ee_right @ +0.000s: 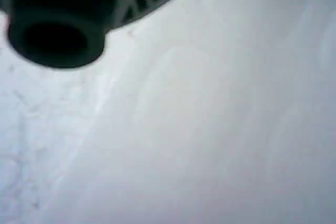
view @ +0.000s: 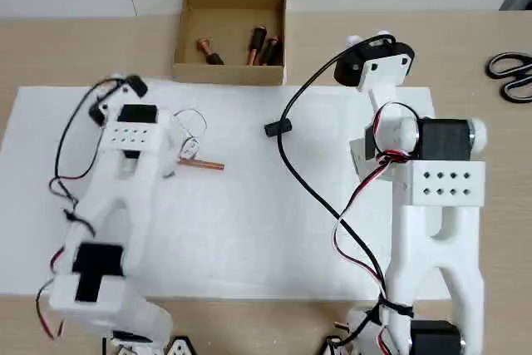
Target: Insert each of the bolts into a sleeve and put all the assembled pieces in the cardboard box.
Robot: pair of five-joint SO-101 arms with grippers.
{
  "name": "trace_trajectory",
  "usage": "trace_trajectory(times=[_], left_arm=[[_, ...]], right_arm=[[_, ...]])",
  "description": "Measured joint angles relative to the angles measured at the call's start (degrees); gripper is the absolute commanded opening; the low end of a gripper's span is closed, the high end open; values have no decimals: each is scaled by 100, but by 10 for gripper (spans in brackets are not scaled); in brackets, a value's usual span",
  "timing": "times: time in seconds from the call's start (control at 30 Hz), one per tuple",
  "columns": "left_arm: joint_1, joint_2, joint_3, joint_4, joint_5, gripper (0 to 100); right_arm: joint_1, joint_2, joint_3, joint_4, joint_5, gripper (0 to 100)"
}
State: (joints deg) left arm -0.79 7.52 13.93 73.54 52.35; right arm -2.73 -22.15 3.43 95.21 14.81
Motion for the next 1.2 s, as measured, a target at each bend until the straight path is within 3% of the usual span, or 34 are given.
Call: trace_trajectory(times=[0.43, 1.2], left_arm=[[35, 659, -475, -97, 765, 123], [35, 1284, -633, -484, 879, 122]], right_arm=[[0, 0, 0, 0, 0, 4], [0, 0, 0, 0, 0, 4]])
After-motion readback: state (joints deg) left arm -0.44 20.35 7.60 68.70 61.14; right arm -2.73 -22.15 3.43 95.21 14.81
